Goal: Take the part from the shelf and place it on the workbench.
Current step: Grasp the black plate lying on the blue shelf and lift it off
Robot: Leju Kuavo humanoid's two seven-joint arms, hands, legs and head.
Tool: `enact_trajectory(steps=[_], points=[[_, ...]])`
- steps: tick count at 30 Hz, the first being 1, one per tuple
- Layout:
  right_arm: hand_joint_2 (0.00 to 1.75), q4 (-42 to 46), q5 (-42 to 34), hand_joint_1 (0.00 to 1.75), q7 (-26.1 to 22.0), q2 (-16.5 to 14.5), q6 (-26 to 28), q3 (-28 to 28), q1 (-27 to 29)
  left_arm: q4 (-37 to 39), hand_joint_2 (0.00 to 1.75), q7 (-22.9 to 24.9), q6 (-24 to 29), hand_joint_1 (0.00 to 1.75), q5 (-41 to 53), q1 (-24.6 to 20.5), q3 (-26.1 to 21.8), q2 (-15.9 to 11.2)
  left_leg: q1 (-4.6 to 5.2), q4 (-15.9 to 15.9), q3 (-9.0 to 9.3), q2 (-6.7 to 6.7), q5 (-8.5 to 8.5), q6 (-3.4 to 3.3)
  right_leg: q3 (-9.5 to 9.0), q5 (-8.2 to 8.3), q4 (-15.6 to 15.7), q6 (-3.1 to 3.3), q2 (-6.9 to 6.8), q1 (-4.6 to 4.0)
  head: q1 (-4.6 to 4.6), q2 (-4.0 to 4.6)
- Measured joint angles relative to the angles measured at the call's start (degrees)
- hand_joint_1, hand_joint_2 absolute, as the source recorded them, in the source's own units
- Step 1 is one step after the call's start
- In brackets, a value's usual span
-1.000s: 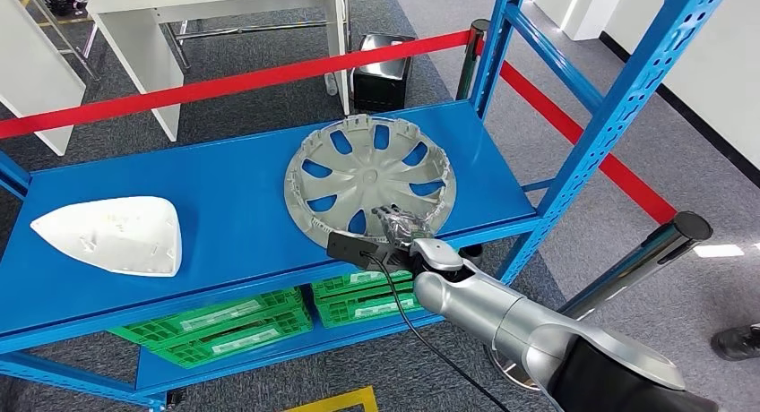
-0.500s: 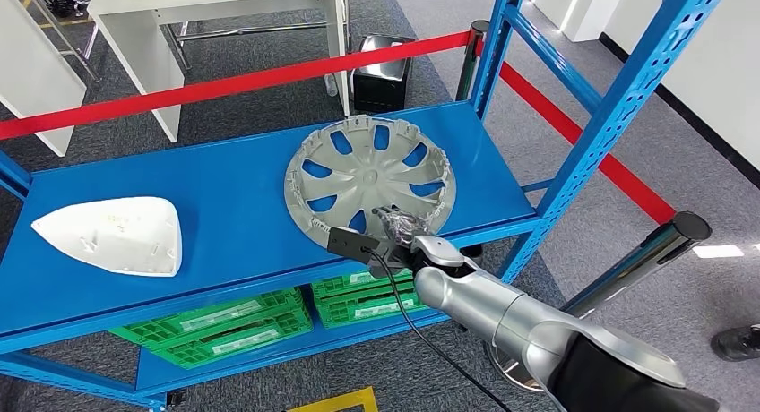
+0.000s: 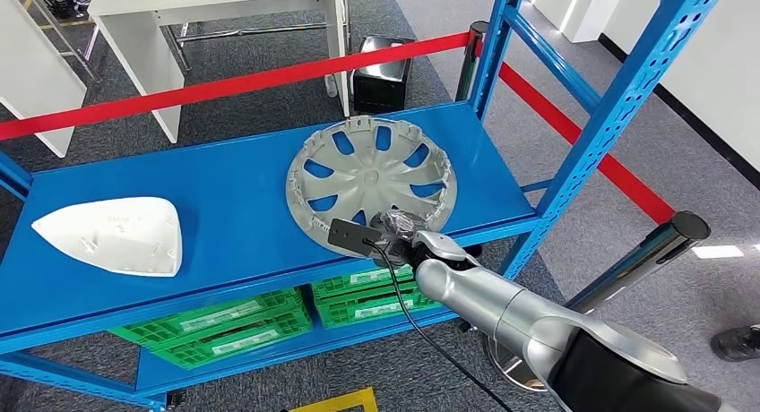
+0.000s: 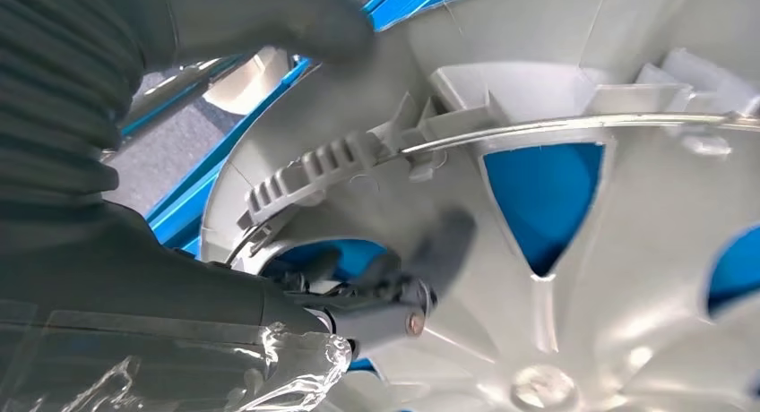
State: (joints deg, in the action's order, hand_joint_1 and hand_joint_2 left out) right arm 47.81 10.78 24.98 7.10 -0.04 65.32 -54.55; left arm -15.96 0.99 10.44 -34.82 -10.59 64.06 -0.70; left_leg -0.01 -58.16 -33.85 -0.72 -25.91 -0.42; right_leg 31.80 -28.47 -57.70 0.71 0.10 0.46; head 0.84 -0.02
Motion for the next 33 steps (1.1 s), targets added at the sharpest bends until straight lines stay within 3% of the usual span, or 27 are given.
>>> enact_trajectory(steps=[20,33], points=[[1.75,-0.78,-3.40,1.75,-1.15,-0.24,1.19,0.59,-0.09,-0.02,0.00,-0.19,0.38,0.00,-0.03,-0.08,-0.41,0.00,0.00,0.01,0.05,0.01,0.00,0.00,-0.06,0.00,0.00,0.01,0.01,0.00,0.00,0.00],[1.75,1.64,-8.08,1.75,-0.89,0.84,8.96,-0.57,-1.14,-0.02,0.00,-1.10,0.45,0.00,-1.04,0.34,-1.11,-0.07,0.00,0.00,0.01,0.02,0.03,0.02,-0.01,0.03,-0.01,0.03,0.02,0.00,0.01,0.00]])
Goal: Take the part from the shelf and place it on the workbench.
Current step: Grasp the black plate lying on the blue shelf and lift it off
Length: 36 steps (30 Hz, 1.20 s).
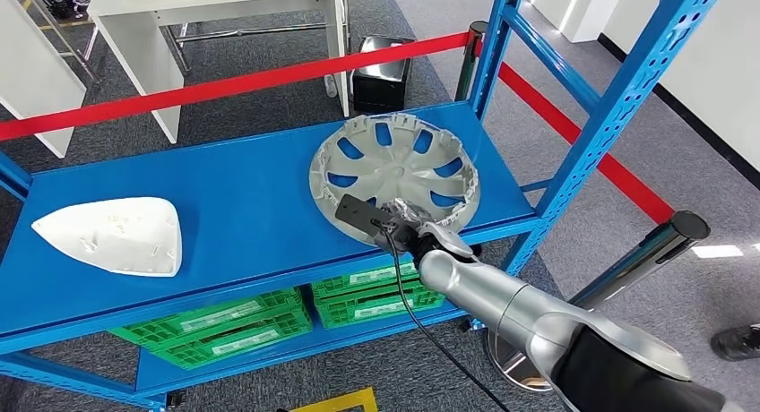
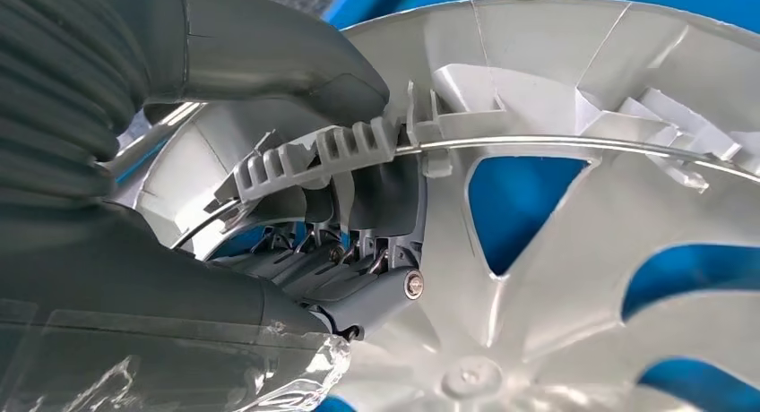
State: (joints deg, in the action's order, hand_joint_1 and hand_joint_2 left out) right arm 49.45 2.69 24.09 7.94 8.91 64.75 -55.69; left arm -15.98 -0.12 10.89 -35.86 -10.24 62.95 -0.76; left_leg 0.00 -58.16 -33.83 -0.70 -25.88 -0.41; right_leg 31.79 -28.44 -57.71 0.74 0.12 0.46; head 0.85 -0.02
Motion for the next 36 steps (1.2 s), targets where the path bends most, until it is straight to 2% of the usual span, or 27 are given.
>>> enact_trajectory(steps=[8,18,36], points=[[1.75,9.11,-5.13,1.75,2.36,3.87,3.59,-2.39,-3.15,0.00,0.00,-1.26,0.08,0.00,-1.49,0.82,-0.29,-0.03,0.00,0.00,-0.12,0.01,-0.01,0.01,0.15,0.00,0.00,0.00,0.02,0.00,-0.01,0.00],[1.75,21.11,-9.69,1.75,1.85,7.65,5.85,-4.45,-5.19,0.00,0.00,-2.44,0.08,0.00,-2.48,1.11,-0.32,-0.04,0.00,0.01,-0.18,0.04,-0.01,0.01,0.23,0.00,0.00,0.01,0.06,0.00,-0.01,0.00],[1.75,40.89,-15.41,1.75,-4.74,11.16,11.22,-6.59,-6.41,0.02,0.00,-4.68,0.29,0.00,-4.22,1.92,-0.37,-0.17,0.00,0.03,-0.23,0.04,-0.02,0.01,0.28,-0.03,0.00,0.04,0.06,0.00,-0.01,0.00]])
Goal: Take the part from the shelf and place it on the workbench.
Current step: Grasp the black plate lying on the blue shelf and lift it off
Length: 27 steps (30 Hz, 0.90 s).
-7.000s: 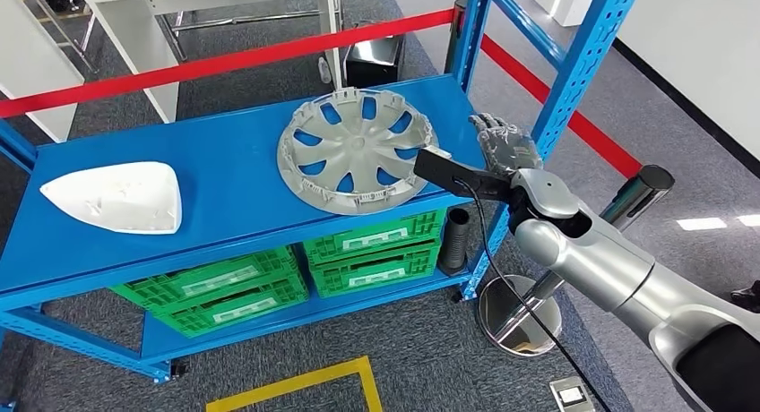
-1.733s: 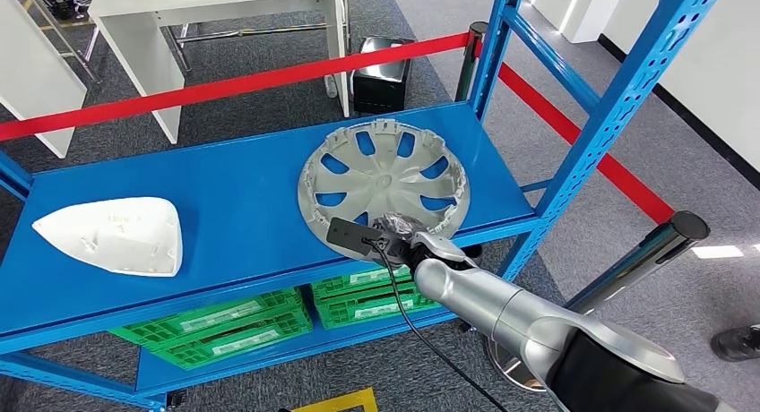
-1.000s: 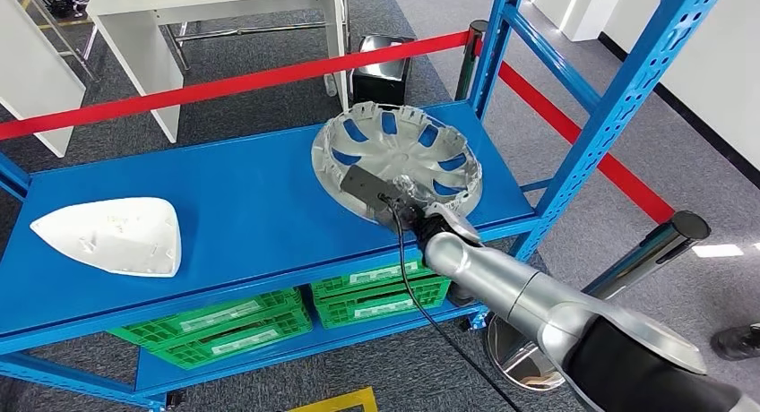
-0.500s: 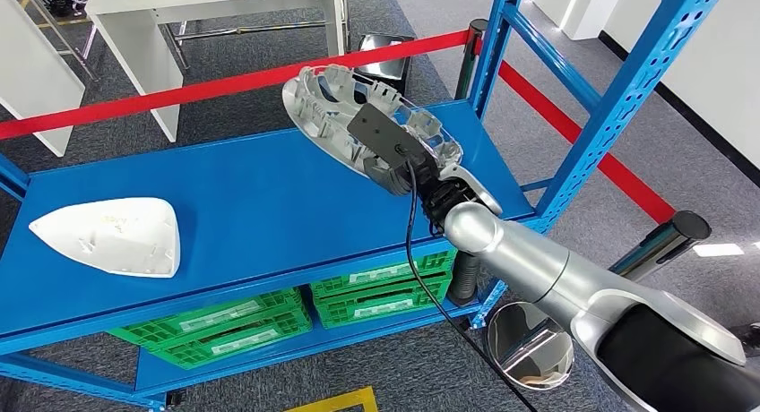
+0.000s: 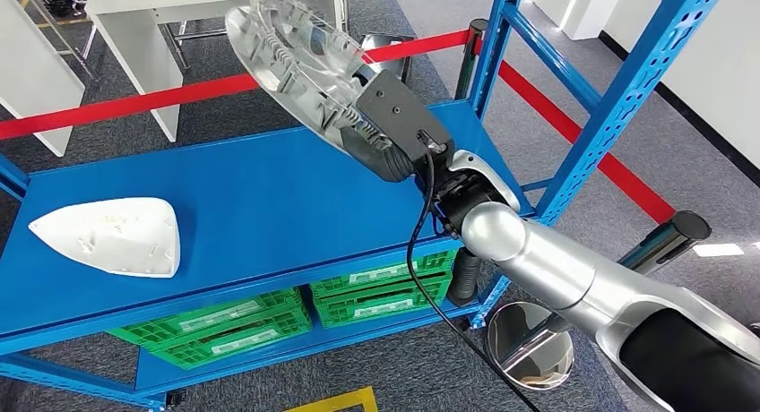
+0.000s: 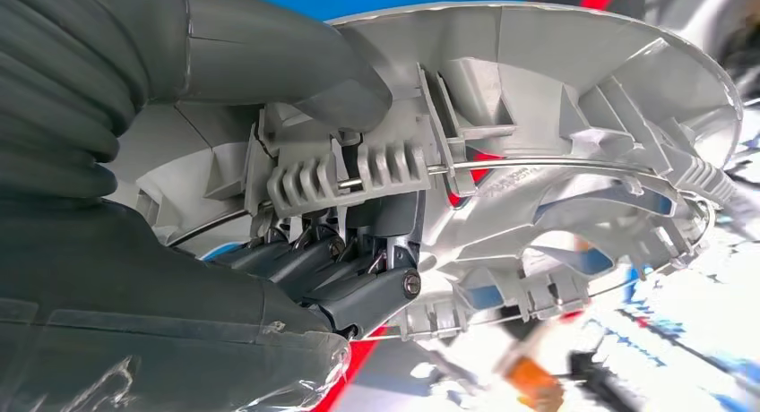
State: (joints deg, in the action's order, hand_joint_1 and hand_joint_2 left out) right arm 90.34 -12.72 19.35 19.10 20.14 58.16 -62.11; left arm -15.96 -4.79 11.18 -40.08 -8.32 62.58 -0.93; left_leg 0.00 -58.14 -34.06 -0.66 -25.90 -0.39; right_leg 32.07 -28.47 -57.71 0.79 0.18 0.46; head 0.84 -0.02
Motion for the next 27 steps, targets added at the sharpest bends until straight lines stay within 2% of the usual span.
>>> enact_trajectory(steps=[4,17,27], points=[[1.75,4.82,-1.95,1.75,-2.72,0.50,0.13,-0.28,0.21,0.00,1.75,-0.67,0.13,0.00,-0.34,0.18,0.00,-0.06,0.00,0.01,0.00,0.00,0.00,0.00,0.01,0.00,0.00,0.00,0.00,0.00,0.00,0.00],[1.75,19.30,-3.64,1.75,-10.39,0.98,-0.14,-1.35,3.21,0.00,1.75,-1.04,0.02,0.00,0.25,0.09,0.02,-0.73,0.00,0.05,0.00,0.00,0.00,0.00,0.01,-0.01,0.01,0.01,-0.01,0.00,0.01,0.00],[1.75,28.27,-4.41,1.75,-19.81,0.98,-3.43,-2.02,10.70,0.00,1.75,-1.45,-0.78,0.00,0.69,-0.15,0.05,-1.30,0.00,0.07,0.00,0.00,-0.01,0.01,0.01,-0.02,0.01,0.02,-0.01,0.00,0.01,0.00]])
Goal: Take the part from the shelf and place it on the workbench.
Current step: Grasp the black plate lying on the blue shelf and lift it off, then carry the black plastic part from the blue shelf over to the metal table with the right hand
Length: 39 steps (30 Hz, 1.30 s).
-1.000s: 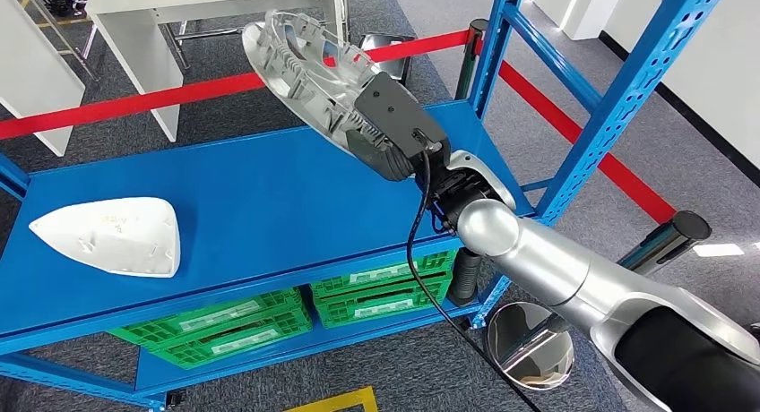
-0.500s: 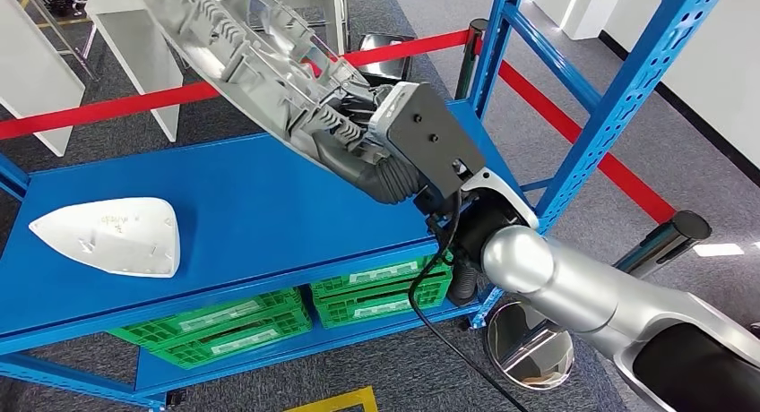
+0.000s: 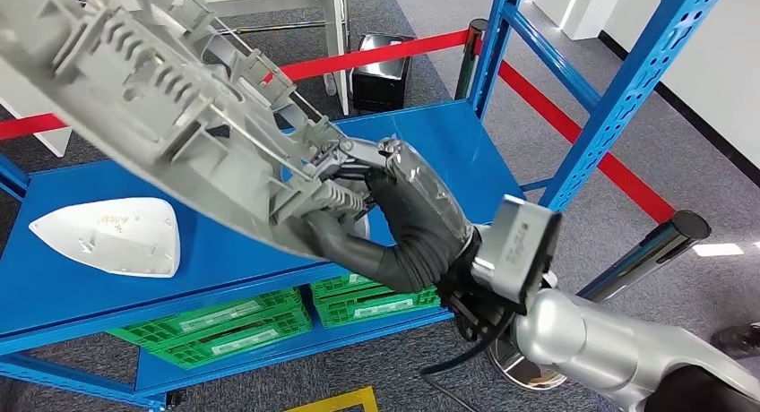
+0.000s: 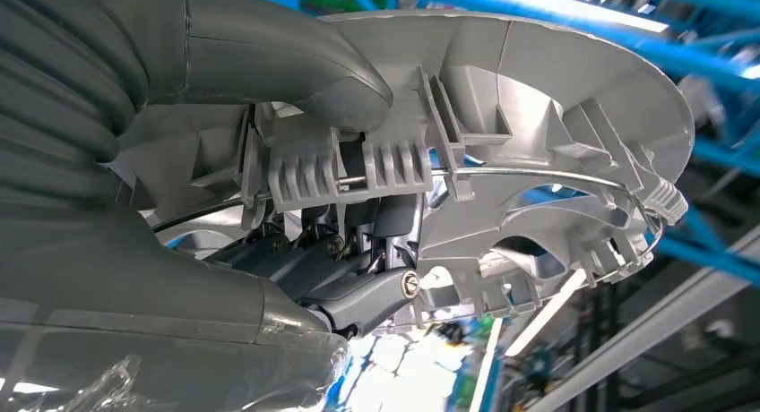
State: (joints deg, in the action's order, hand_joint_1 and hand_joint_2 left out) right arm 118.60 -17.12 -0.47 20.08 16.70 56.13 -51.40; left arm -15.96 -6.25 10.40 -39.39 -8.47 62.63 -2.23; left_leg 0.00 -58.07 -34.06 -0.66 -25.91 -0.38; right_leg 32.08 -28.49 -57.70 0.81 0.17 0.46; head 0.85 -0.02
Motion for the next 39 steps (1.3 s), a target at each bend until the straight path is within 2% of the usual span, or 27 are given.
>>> enact_trajectory(steps=[15,39], points=[[1.75,6.80,1.10,1.75,-3.80,-0.10,-3.29,0.53,6.78,0.00,1.75,-0.21,-0.19,0.00,-0.15,-0.07,0.02,-0.23,0.00,0.02,0.01,0.00,0.00,0.01,-0.01,0.00,0.00,0.00,0.00,0.00,-0.01,0.00],[1.75,8.67,-0.12,1.75,-4.02,-0.08,-4.88,0.22,7.55,0.00,1.75,-0.60,-0.17,0.00,-0.66,-0.03,0.04,-0.45,0.00,0.03,0.02,0.00,0.00,0.01,-0.02,0.00,0.00,0.00,0.00,0.00,-0.01,0.00]])
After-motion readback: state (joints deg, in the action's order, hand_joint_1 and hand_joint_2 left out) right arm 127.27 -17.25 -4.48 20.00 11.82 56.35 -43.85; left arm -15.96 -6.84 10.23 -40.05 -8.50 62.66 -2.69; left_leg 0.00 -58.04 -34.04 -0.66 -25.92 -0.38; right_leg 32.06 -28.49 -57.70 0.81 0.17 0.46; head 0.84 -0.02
